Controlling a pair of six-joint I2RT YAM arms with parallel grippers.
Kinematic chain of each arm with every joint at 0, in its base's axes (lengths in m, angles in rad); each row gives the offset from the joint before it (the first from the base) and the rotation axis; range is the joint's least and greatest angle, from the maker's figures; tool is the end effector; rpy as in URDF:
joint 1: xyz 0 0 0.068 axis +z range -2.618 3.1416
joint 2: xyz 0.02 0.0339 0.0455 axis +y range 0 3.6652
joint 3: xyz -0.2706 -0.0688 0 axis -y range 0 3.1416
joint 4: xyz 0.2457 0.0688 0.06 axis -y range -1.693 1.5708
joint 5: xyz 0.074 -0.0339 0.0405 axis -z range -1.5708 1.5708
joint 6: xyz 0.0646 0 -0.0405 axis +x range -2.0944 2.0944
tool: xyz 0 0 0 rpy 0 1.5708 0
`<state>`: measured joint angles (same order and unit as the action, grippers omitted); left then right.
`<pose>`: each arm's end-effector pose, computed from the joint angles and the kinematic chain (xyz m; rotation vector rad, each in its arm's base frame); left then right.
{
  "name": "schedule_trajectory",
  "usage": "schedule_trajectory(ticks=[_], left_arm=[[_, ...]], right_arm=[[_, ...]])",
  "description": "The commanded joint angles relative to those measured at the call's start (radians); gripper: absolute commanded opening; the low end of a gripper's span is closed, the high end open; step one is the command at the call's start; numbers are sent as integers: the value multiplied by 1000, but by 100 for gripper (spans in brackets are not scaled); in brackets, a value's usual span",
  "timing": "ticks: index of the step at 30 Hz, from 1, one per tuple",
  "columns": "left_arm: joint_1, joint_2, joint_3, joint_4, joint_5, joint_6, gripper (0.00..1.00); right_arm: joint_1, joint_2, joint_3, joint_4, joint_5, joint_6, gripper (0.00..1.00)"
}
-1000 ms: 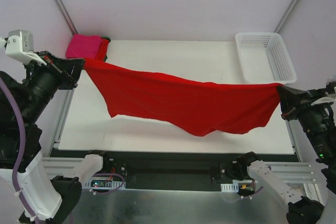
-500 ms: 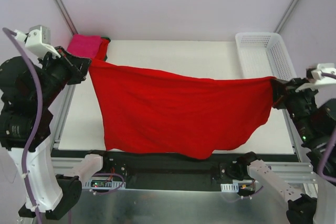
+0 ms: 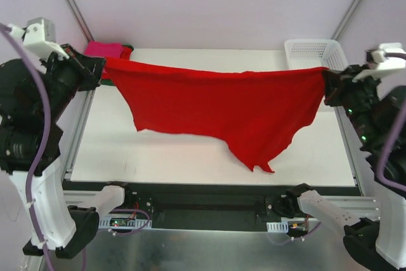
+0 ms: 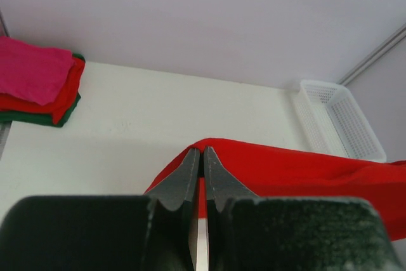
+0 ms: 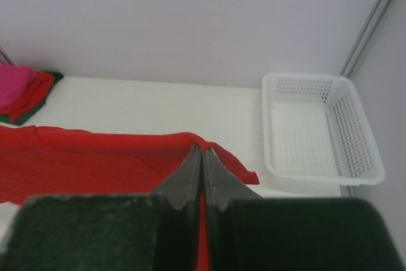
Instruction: Fold and stack the t-shirts
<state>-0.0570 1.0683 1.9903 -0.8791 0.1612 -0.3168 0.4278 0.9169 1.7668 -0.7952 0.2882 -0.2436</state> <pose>0.1272 -0.0176 0.5886 -0.0706 1.5417 -0.4203 0.1061 0.0282 0.5599 -0.2773 1.4932 -0.0711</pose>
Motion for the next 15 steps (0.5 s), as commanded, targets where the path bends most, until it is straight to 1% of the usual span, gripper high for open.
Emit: schedule_trajectory(ticks=[1, 5, 7, 9, 12, 15], left_arm=[[11, -138, 56, 32, -112, 13, 0], [9, -224, 54, 11, -157, 15, 0], [9, -269, 62, 11, -211, 15, 0], [9, -306, 103, 9, -290, 24, 0], [9, -304, 153, 12, -339, 39, 0], [9, -275, 168, 20, -391, 58, 0]], right_arm=[[0, -116, 126, 60, -58, 9, 1], [-1, -173, 164, 31, -70, 4, 2], [-1, -193, 175, 31, -80, 3, 1], [-12, -210, 207, 33, -84, -2, 1], [-23, -204, 227, 43, -84, -13, 1], [-23, -188, 201, 71, -58, -29, 1]])
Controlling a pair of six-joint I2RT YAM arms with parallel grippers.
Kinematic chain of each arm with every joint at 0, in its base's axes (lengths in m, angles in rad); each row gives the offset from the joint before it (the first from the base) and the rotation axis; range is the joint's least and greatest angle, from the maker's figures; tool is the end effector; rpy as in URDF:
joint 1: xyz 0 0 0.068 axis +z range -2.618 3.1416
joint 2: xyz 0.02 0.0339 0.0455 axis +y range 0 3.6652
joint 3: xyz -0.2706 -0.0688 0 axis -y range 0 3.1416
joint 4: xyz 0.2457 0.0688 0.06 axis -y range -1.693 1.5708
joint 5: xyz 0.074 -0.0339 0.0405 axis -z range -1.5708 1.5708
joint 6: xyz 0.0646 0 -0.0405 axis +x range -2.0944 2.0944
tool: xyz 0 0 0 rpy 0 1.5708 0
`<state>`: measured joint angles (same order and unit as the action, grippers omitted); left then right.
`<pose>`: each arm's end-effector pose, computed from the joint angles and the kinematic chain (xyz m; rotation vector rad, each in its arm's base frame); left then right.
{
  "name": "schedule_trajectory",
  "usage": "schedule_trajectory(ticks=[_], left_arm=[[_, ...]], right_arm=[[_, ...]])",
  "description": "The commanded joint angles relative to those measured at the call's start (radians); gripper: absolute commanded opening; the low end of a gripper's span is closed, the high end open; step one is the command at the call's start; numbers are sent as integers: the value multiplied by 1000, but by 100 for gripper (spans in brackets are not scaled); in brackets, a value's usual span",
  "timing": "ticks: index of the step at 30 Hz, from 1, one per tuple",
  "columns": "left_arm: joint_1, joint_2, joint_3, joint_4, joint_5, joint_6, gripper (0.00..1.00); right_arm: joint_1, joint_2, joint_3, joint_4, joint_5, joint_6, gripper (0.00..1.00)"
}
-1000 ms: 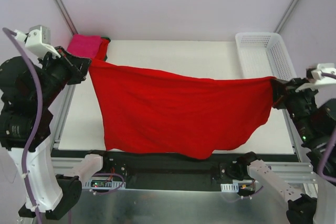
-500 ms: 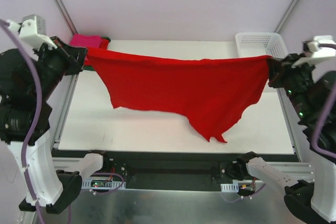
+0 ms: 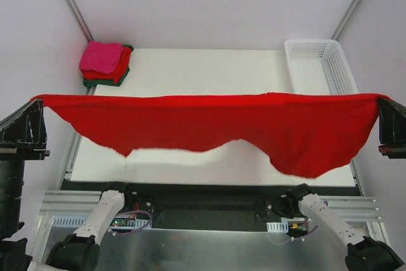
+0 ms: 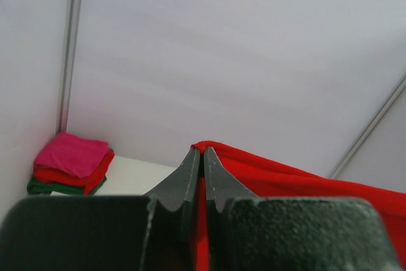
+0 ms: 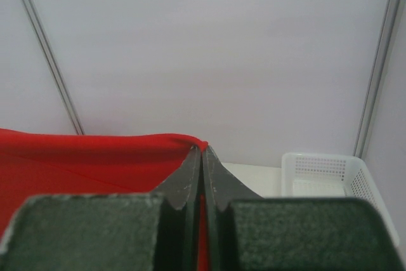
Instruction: Fold and stack the t-shirts
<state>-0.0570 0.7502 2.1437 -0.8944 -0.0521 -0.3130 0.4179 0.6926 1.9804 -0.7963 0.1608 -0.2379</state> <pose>-0.0718 0.0075 0.6167 -0.1842 1.0613 -0.3058 -0.0468 -0.0321 0.6040 -0.2096 1.0661 0.0752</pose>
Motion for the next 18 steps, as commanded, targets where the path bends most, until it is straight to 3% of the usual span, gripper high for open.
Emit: schedule_trajectory(ticks=[1, 14, 18], left_arm=[[9, 54, 10, 43, -195, 64, 0], [9, 202, -536, 429, -160, 65, 0], [9, 261, -522, 430, -100, 72, 0]], right_arm=[[-14, 41, -28, 81, 80, -40, 1], [-13, 212, -442, 331, 246, -74, 1], [-11, 234, -456, 347, 214, -49, 1]])
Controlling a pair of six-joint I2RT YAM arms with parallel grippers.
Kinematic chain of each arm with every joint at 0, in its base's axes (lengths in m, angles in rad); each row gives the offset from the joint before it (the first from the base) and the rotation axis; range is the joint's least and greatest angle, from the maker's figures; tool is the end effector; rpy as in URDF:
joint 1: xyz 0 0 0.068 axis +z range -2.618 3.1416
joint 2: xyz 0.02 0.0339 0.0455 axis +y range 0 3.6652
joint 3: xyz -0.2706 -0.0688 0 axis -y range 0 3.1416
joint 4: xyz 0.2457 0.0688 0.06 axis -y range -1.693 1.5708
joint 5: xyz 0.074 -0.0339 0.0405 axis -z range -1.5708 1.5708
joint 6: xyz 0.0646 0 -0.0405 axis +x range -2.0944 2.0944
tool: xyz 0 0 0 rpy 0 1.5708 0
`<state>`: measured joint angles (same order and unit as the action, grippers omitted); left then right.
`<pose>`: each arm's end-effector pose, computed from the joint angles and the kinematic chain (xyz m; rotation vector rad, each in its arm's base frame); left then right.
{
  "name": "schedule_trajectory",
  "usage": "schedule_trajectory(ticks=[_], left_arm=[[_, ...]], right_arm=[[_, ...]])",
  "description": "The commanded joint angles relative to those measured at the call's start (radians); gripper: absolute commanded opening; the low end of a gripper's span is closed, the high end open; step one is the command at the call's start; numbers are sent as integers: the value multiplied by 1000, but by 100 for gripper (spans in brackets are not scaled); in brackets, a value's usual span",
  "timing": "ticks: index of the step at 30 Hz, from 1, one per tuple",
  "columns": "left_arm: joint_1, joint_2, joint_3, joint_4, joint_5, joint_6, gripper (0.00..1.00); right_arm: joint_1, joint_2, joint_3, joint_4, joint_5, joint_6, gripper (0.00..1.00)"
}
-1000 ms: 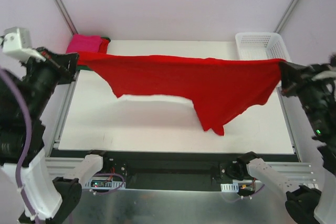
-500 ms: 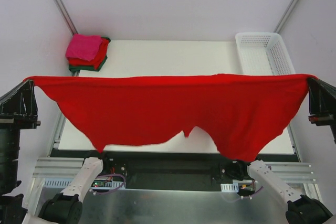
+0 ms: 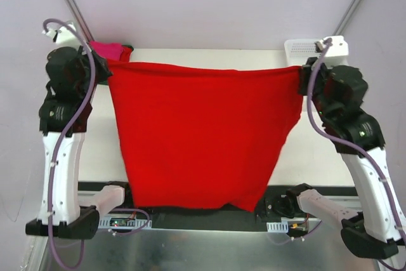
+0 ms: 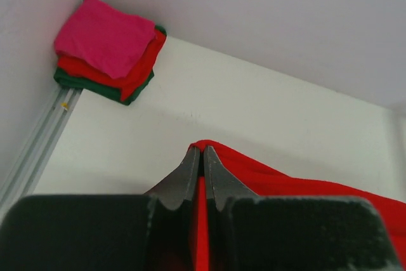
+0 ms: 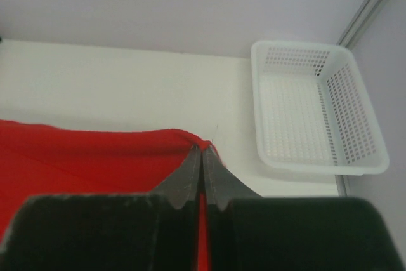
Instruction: Fold and stack the t-shirts
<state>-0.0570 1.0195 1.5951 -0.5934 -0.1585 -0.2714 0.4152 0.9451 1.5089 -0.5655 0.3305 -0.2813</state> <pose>0.1898 -0.0006 0.5256 -0.2925 1.5627 -0.1303 0.1661 0.0503 0.5146 -0.2870 1.5481 -0.1547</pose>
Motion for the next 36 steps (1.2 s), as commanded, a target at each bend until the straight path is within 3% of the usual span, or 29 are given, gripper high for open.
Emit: schedule_trajectory(ticks=[1, 7, 15, 23, 29, 33, 36], left_arm=[[9, -7, 32, 129, 16, 35, 0], [9, -24, 140, 54, 69, 51, 0], [9, -202, 325, -29, 54, 41, 0], [9, -375, 378, -59, -44, 34, 0], [9, -421, 442, -55, -113, 49, 0], [9, -391, 431, -45, -145, 77, 0], [9, -352, 326, 16, -138, 89, 0]], right_arm=[[-9, -19, 26, 112, 41, -6, 1], [-9, -23, 195, 18, 15, -19, 1], [-10, -149, 404, -56, -30, 1, 1], [-13, -267, 471, -73, -33, 5, 2], [-24, -299, 513, -65, -27, -13, 1], [-24, -290, 444, -17, 11, -25, 2], [-24, -250, 349, 19, 47, -32, 1]])
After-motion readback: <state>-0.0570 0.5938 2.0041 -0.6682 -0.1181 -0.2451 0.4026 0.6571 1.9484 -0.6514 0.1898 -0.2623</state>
